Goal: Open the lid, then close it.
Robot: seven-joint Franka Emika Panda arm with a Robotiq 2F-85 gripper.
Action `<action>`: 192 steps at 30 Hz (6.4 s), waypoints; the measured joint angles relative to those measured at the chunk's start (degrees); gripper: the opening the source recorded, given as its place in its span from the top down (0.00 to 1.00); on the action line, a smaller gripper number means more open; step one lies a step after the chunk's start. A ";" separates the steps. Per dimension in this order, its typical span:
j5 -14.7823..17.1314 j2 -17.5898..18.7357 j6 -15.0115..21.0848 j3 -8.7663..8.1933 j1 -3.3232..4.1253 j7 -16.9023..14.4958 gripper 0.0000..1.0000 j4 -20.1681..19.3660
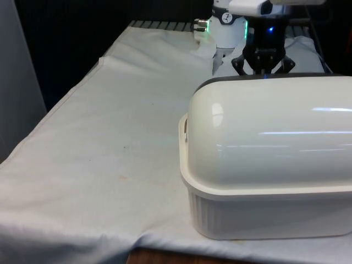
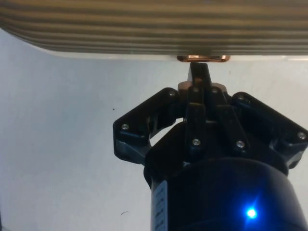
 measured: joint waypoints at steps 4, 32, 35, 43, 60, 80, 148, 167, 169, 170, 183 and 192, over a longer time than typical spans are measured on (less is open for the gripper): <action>0.40 0.00 0.00 0.17 0.00 0.06 1.00 0.00; 0.52 0.29 0.06 0.23 0.23 0.00 1.00 0.06; 0.57 0.40 0.06 0.23 0.23 0.00 1.00 0.29; 0.57 0.63 0.06 0.23 0.23 0.00 1.00 0.69; 0.57 0.46 -0.52 0.23 0.29 0.00 1.00 0.34; 0.57 -0.40 0.40 0.52 0.34 0.34 1.00 -0.52; -0.40 -2.64 9.00 0.46 0.57 1.60 1.00 0.52; -0.46 -3.09 14.90 0.46 0.97 1.60 1.00 0.52; -0.46 -3.09 15.70 0.46 1.03 1.60 1.00 0.52; -0.46 -3.09 15.99 0.46 1.03 1.60 1.00 0.52; -0.46 -3.90 19.14 0.46 1.20 1.55 1.00 0.74; -0.63 -5.21 19.19 0.46 1.26 1.43 1.00 1.43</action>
